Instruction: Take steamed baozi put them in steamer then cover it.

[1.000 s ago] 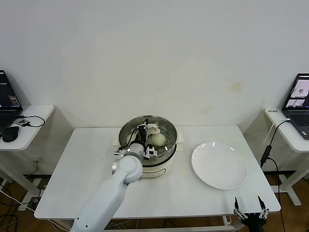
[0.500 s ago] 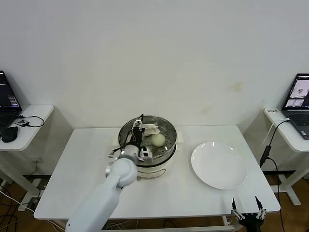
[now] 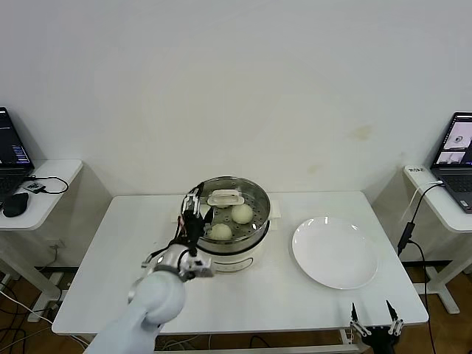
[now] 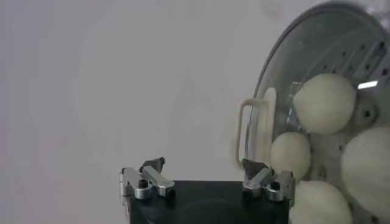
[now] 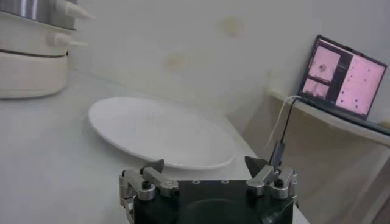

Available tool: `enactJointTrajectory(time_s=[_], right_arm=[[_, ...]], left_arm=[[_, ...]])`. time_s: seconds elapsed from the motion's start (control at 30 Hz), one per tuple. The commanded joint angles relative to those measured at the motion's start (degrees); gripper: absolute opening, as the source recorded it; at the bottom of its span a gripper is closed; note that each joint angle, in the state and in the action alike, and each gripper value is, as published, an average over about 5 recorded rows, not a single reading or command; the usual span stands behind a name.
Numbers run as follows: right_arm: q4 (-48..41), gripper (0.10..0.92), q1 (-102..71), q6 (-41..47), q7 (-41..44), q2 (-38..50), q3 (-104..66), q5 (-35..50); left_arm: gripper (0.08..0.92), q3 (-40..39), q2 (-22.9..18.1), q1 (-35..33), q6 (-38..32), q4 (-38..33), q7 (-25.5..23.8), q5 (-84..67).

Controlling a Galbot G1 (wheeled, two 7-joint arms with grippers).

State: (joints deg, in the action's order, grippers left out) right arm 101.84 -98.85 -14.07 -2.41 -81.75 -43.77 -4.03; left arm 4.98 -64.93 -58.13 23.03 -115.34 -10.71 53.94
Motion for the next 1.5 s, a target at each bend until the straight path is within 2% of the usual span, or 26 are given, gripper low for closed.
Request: enactJointTrajectory(time_s=[0.03, 0.13, 0.27, 0.47, 0.67, 1.07, 1.5], right_arm=[[0.7, 0.823, -0.4, -0.9, 1.2, 0.6, 0.0, 0.2], [1.1, 0.823, -0.7, -1.8, 2.2, 1.3, 0.1, 0.3], [2.7, 0.823, -1.5, -2.0, 2.9, 2.4, 0.7, 1.9], [6.0, 0.823, -2.9, -1.0, 4.8, 4.9, 3.8, 7.8], [8.5, 0.823, -3.7, 0.6, 6.5, 6.4, 7.4, 10.8], [12.1, 0.823, -4.0, 5.0, 6.4, 6.3, 9.1, 12.9], [13.1, 0.823, -3.2, 8.0, 3.6, 5.3, 9.3, 10.5]], left_arm=[[0.823, 15.1, 3.3, -24.3, -14.1, -11.2, 16.9, -46.1], [0.823, 20.7, 1.4, -30.3, -21.7, -8.1, 21.3, -59.8], [0.823, 24.1, -0.5, -36.1, -24.6, -6.1, 24.3, -68.7], [0.823, 26.6, -2.6, -40.8, -29.2, -3.9, 25.9, -72.8], [0.823, 28.6, -3.6, -42.4, -33.1, -1.4, 23.5, -74.0], [0.823, 29.0, -4.4, -42.9, -33.4, 1.4, 20.7, -73.6], [0.823, 29.0, -5.3, -42.0, -33.2, 1.6, 19.5, -70.7]])
